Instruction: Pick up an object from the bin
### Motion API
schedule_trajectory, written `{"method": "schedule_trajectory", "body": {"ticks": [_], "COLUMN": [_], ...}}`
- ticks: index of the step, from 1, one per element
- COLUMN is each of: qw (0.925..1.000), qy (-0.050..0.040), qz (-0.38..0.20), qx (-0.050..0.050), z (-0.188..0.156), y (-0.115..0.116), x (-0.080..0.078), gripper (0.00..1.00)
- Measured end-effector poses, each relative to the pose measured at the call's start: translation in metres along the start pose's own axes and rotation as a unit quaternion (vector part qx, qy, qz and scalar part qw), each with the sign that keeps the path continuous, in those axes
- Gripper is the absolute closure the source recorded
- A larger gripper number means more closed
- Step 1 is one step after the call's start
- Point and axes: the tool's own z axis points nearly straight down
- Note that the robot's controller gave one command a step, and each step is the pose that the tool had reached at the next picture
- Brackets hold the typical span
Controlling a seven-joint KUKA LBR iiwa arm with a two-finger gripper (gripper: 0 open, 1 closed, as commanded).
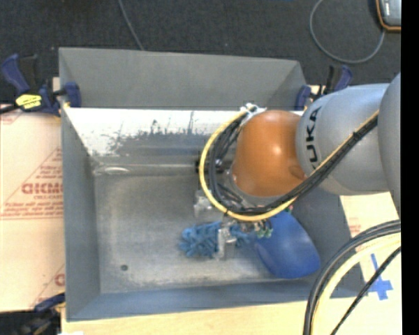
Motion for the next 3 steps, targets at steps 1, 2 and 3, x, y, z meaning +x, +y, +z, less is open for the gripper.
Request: {"method": "schedule_trajectory", "body": {"ticks": [1, 2, 3], "qw": [0.9989, 0.9973, 0.9968], "qy": [-0.0061, -0.0054, -0.0052], "qz": [0.046, 0.073, 0.080], "qx": [-0.001, -0.001, -0.001], "z": [0.0424, 0.0419, 0.0419], "y": [-0.0139, -0.0136, -0.0135], "x": [-0.0052, -0.0045, -0.0044], "gripper": [0.00, 1.00, 1.00]}}
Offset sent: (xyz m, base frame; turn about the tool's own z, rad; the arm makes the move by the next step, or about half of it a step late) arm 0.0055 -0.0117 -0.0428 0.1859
